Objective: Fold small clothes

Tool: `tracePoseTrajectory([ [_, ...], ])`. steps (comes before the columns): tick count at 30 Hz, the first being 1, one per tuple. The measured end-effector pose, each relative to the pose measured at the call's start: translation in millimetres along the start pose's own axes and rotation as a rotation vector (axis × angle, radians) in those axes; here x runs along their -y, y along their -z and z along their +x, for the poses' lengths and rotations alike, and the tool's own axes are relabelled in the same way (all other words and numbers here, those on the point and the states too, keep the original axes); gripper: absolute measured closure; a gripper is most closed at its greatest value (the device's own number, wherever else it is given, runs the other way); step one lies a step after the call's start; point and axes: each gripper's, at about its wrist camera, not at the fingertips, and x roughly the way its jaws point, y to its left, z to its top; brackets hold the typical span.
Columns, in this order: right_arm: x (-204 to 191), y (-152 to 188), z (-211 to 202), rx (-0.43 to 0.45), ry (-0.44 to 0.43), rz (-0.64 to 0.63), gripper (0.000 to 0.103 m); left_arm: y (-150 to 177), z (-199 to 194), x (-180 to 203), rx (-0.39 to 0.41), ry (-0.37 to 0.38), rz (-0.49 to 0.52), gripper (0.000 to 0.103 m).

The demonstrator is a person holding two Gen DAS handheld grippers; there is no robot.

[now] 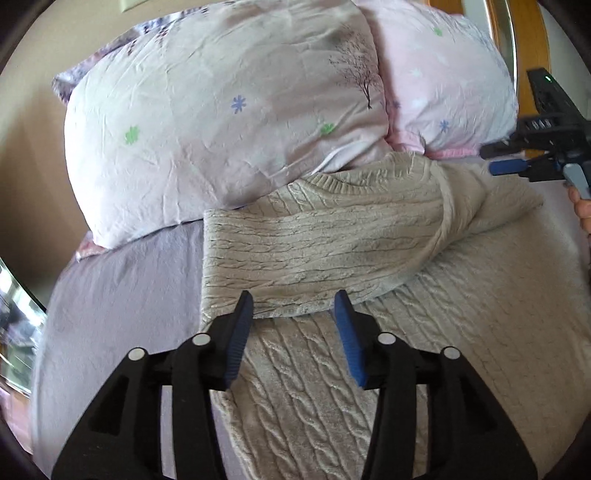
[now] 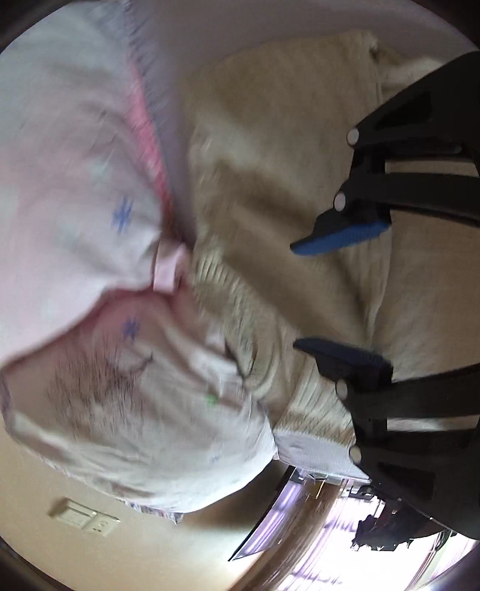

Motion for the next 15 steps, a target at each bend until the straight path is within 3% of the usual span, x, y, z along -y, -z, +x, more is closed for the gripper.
tracePoseTrajectory([
  [1,-12,-4,5,-0.01,0.013,-0.007,0.03,0,0,-1,0.007,0.017,-0.016,0.052],
  [4,-45,-21,35,-0.041,0.149,-0.073,0.03,0,3,-1,0.015,0.04,-0.041,0.05],
  [6,-52,-28,63,-0.081,0.296,-0.105,0.032,1,3,3,0.025,0.048,-0.042,0.048],
  [8,-45,-31,84,-0.134,0.391,-0.095,0.054,1,1,3,0.034,0.055,-0.045,0.044],
  [9,-36,-29,94,-0.174,0.408,-0.077,0.084,2,-2,1,0.038,0.062,-0.052,0.044],
  [10,-30,-27,94,-0.165,0.417,-0.074,0.095,3,-5,-1,0.043,0.065,-0.059,0.043],
  [11,-27,-27,86,-0.127,0.39,-0.076,0.095,3,-6,-3,0.047,0.067,-0.065,0.043],
  [15,-17,-23,-10,0.156,0.077,-0.017,0.096,6,-12,-13,0.055,0.095,-0.11,0.043],
])
